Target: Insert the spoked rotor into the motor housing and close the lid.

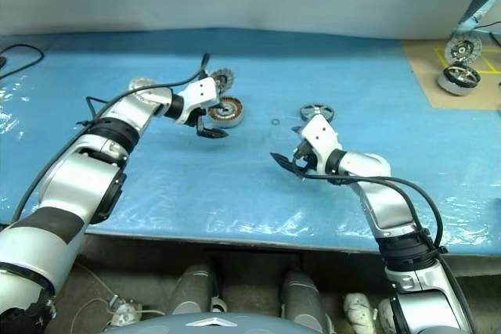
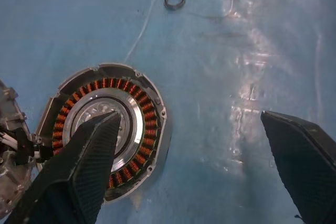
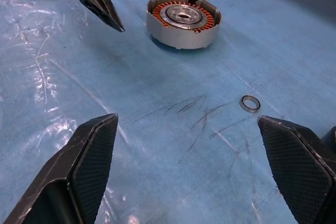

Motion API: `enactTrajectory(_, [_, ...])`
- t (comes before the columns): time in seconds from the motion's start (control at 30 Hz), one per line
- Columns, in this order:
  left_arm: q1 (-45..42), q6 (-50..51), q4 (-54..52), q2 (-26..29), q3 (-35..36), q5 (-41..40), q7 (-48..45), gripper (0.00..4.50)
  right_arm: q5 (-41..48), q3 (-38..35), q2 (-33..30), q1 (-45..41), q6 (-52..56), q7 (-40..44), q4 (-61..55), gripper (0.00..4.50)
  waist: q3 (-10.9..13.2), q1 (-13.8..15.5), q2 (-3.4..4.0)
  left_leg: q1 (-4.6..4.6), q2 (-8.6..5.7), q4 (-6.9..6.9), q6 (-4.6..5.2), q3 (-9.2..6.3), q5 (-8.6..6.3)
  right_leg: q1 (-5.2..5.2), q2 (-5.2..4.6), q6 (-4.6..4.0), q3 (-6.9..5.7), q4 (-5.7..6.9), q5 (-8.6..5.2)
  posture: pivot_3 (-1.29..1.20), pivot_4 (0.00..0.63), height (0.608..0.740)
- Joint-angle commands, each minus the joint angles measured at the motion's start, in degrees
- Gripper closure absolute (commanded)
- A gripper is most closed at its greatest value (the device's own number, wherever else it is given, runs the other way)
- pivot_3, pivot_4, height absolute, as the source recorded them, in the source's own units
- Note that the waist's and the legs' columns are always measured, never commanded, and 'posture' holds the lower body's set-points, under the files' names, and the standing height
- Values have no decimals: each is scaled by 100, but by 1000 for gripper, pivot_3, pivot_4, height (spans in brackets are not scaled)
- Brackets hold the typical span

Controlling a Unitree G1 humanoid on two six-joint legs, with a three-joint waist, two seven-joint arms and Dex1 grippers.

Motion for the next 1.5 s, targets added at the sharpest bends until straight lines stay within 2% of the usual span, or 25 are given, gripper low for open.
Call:
enactTrajectory(0.03, [-353, -106, 281, 4, -20, 359, 580, 21, -2, -112, -44, 89, 29, -115, -412, 0, 2, 7, -3, 0, 0, 0, -1, -1, -1, 0, 0, 0, -1, 0, 0, 0, 150, 740])
enactTrajectory(0.27, [-456, 104, 530, 2, 431, 349, 1227, 21, -45, -151, 23, 406, 112, -449, -718, 0, 14, 79, -24, -1, 0, 4, -17, -5, -10, 5, -1, 1, -3, 2, 1, 0, 150, 740])
enactTrajectory(0.67, [-225, 656, 643, -349, 1081, 263, 1516, 21, -283, -135, 293, 837, 29, -1079, -905, 0, 25, 86, -40, -1, 0, 5, -17, -7, -10, 6, -1, 0, -4, 1, 0, 0, 150, 740])
enactTrajectory(0.93, [-32, 439, 678, -444, 676, 858, 1615, 21, -285, -114, 329, 1153, 98, -1287, -1135, 0, 28, 73, -44, 1, 0, 1, -18, -9, -11, 6, -1, 1, -4, -2, 0, 0, 150, 740])
enactTrajectory(1.23, [127, 405, 712, -462, 586, 1154, 2021, 21, -345, -157, 316, 1200, 159, -1427, -1187, 0, 28, 78, -45, 16, 1, 2, -17, -11, -11, 21, -3, 0, -3, -16, 0, 0, 150, 740])
enactTrajectory(1.33, [129, 340, 708, -459, 628, 1140, 1820, 616, -377, -174, 302, 1239, 153, -1479, -1183, 0, 28, 78, -45, 28, 1, 1, -18, -11, -11, 29, -2, -1, -2, -17, -1, 0, 150, 740])
enactTrajectory(1.47, [128, 245, 697, -482, 619, 1188, 2010, 1933, -420, -123, 316, 1287, 132, -1526, -1191, 0, 28, 83, -44, 35, 1, -6, -18, -10, -11, 38, -2, -1, -2, -29, -1, 0, 150, 740])
enactTrajectory(1.5, [132, 174, 694, -484, 610, 1197, 1963, 1933, -424, -113, 321, 1293, 136, -1533, -1197, 0, 28, 83, -44, 36, 0, -8, -18, -10, -11, 40, -3, -1, -2, -30, -1, 0, 150, 740])
